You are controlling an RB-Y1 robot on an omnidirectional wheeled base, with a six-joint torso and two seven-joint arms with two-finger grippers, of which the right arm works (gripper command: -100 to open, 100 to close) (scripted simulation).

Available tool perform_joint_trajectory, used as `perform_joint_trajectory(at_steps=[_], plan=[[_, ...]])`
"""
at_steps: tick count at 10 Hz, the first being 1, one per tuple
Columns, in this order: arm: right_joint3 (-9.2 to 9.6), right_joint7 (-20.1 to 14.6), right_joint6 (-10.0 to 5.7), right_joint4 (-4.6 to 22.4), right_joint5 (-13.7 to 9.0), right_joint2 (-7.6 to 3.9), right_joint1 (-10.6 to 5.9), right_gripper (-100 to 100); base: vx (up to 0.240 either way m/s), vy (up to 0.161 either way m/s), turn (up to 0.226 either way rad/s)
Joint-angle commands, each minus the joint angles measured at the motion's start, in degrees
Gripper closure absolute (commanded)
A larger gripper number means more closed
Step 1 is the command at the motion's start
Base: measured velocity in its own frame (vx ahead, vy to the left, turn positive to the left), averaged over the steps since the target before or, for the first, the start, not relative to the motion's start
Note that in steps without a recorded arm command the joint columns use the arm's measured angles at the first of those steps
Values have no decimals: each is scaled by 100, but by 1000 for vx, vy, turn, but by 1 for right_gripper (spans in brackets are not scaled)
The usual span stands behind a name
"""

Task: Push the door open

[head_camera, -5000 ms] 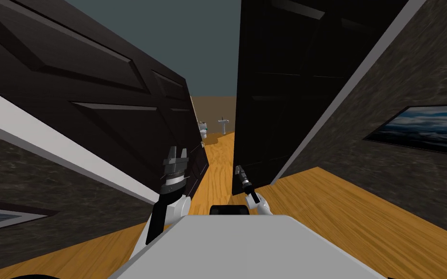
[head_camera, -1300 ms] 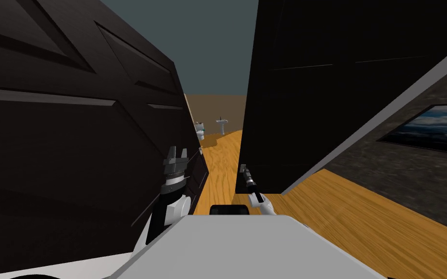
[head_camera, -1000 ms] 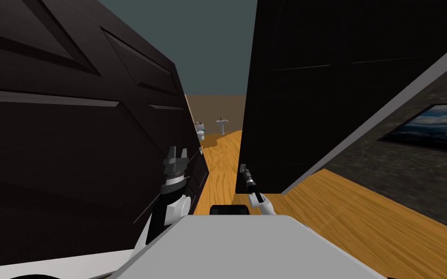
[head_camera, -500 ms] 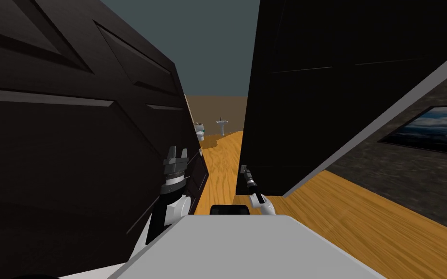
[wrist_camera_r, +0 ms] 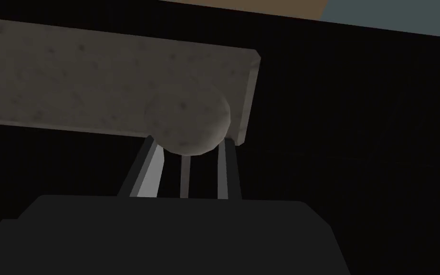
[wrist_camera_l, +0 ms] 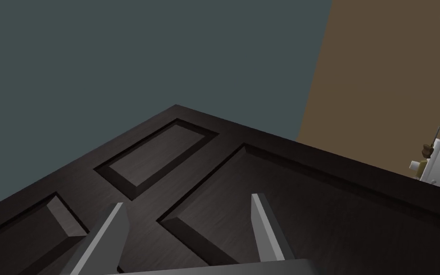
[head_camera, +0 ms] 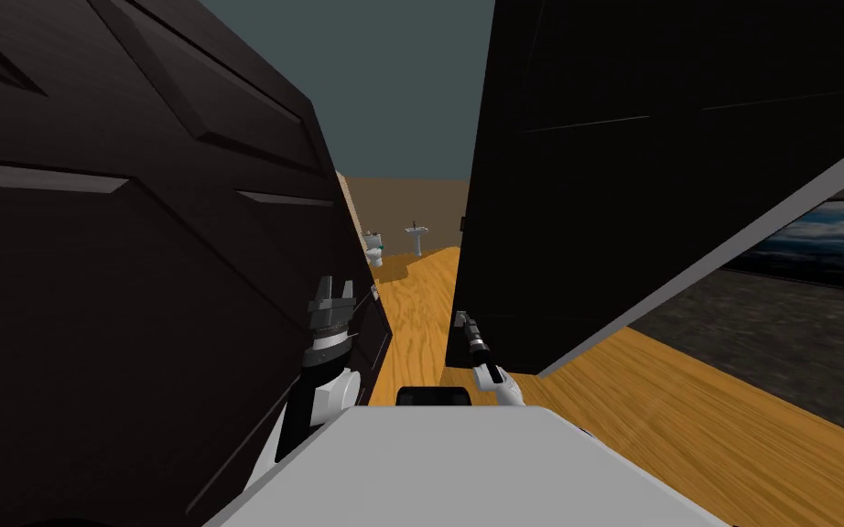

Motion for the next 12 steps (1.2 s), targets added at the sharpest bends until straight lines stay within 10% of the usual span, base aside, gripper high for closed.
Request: perform_joint_trajectory(at_steps=[1, 2, 9, 12], plan=[[-144, 80, -89, 106, -78, -89, -98, 100, 219, 31, -144], [-99, 38, -127, 284, -74, -21, -163, -100, -22, 54, -75], [-136, -23, -26, 213, -162, 197, -204, -100, -204, 57, -43], [-149, -10, -57, 204, -164, 86, -171, -100, 69, 5, 18]])
